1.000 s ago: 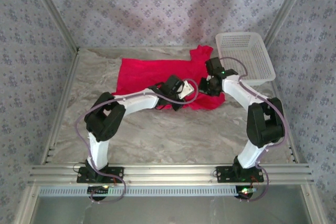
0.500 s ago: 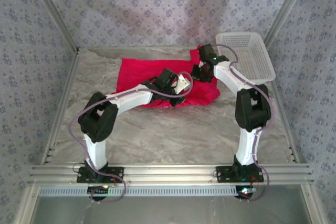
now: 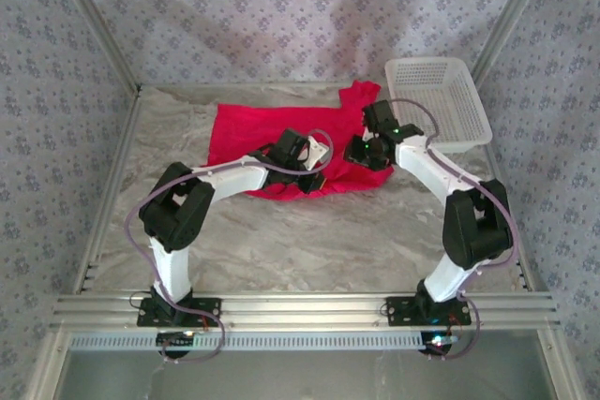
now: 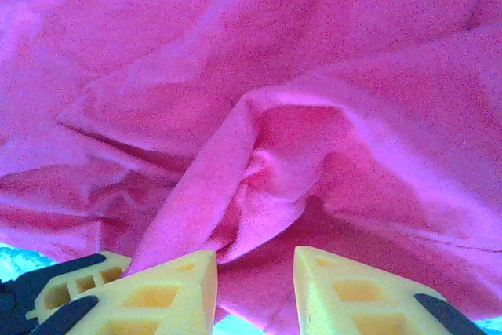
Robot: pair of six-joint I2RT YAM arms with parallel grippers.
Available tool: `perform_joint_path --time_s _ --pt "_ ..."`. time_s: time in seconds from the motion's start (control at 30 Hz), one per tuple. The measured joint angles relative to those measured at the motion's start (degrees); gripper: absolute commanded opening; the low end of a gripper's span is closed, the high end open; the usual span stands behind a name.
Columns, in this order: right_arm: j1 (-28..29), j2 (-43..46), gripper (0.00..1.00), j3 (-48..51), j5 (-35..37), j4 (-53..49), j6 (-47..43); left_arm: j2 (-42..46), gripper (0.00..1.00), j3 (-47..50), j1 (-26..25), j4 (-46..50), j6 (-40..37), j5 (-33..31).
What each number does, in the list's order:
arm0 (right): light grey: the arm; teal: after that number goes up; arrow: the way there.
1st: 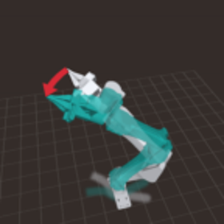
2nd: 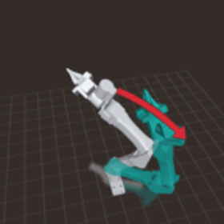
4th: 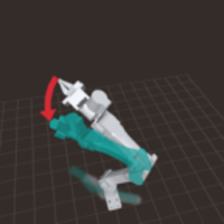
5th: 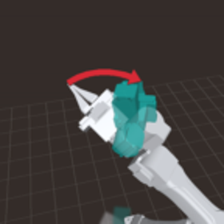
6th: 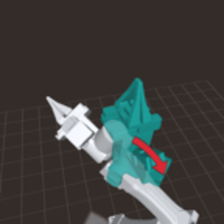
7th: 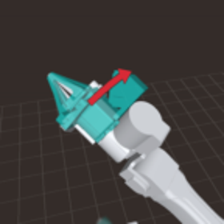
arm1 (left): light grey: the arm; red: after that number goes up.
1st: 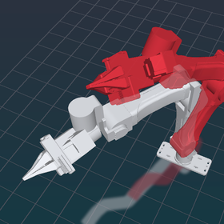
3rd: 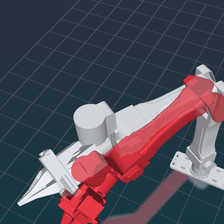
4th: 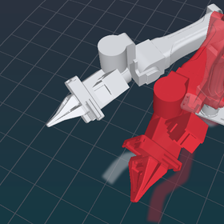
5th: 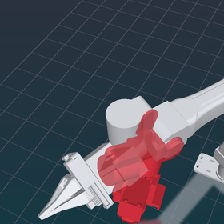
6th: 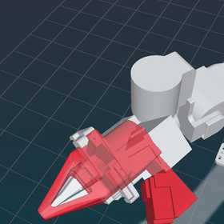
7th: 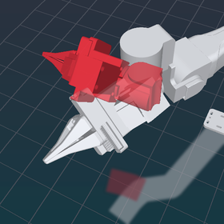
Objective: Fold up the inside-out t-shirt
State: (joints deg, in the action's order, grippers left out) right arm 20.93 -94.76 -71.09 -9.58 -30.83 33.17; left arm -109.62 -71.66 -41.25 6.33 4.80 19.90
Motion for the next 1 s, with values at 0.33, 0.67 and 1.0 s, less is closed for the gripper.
perform_joint_path --time_s 0.33,0.67,1.0 --pt "2.6 -6.8 0.37 1.6 -2.0 5.3 4.2 0.0 0.00 1.1 0.0 -0.6 0.9 0.3" --pt "3.0 -11.5 0.00 0.8 -1.3 7.4 7.6 0.0 0.00 3.7 2.2 -3.8 3.5 2.1" --pt "3.8 3.9 0.00 -1.7 -0.9 0.0 6.3 0.0 0.10 3.9 4.2 -6.4 3.8 2.8"
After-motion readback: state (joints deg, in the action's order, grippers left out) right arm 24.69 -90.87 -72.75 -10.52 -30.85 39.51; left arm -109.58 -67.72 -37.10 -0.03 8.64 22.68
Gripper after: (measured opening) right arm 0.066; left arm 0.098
